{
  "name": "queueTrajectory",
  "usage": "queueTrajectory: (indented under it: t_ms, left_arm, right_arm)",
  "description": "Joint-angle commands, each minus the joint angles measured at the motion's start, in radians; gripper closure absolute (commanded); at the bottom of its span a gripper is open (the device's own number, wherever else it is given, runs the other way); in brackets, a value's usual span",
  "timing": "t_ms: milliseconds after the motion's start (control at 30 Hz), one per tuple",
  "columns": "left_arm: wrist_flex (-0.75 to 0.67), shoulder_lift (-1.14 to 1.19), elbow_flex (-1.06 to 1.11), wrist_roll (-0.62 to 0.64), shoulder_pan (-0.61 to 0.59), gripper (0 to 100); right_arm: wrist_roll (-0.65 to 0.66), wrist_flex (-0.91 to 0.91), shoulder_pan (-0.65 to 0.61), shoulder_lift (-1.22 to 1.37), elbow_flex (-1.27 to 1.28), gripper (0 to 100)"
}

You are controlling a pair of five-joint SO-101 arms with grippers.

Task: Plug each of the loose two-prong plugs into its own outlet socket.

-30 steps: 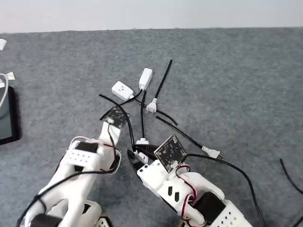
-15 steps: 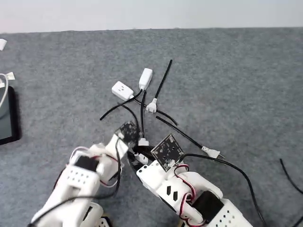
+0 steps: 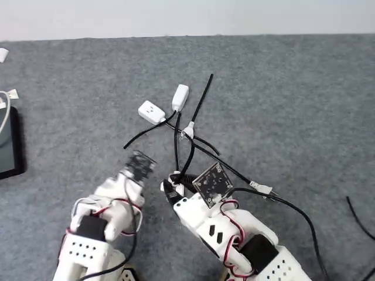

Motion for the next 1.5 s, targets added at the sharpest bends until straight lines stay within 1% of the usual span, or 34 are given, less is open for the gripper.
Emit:
queueTrajectory:
  t_ms: [0,133,267,367,467,567,667,700,1133,1200,1233,1300,1400,1467]
  left_arm:
    - [0.005,-0.078,0.007,0.078,-0.109,99]
    - [0.012,-0.095,0.01,0.08,-0.127,99]
    - [0.014,-0.095,0.01,0.078,-0.126,99]
    - [0.014,-0.095,0.012,0.078,-0.118,98]
    - [0.034,-0.095,0.013,0.075,-0.094,98]
    - [0.04,-0.097,0.012,0.054,-0.095,98]
    - [0.04,-0.098,0.012,0.04,-0.095,99]
    - [0.04,-0.098,0.012,0.04,-0.095,99]
    - [0.04,-0.1,0.012,0.035,-0.094,98]
    - [0.04,-0.098,0.012,0.035,-0.094,98]
    - [0.04,-0.097,0.012,0.035,-0.094,98]
    - [0.04,-0.097,0.012,0.035,-0.094,98]
    - [0.041,-0.097,0.012,0.035,-0.094,98]
    - [0.041,-0.097,0.012,0.035,-0.094,98]
  right_arm:
    - [0.015,-0.065,0.019,0.013,0.003,99.1]
    - [0.0,-0.143,0.036,0.101,0.014,99.1]
    - [-0.002,-0.214,0.088,0.288,-0.041,99.1]
    - [0.0,-0.309,0.117,0.435,-0.074,99.1]
    - [0.04,-0.415,0.122,0.553,-0.077,99.1]
    - [0.063,-0.498,0.122,0.65,-0.078,99.1]
    - [0.074,-0.564,0.12,0.716,-0.08,99.1]
    - [0.095,-0.581,0.117,0.727,-0.081,99.1]
    - [0.284,-0.582,0.116,0.745,-0.118,99.0]
    - [0.285,-0.55,0.117,0.739,-0.123,99.0]
    - [0.285,-0.506,0.119,0.736,-0.14,99.0]
    - [0.282,-0.334,0.134,0.716,-0.195,99.0]
    - [0.275,-0.002,0.168,0.676,-0.319,99.0]
    - [0.272,0.16,0.171,0.665,-0.387,99.0]
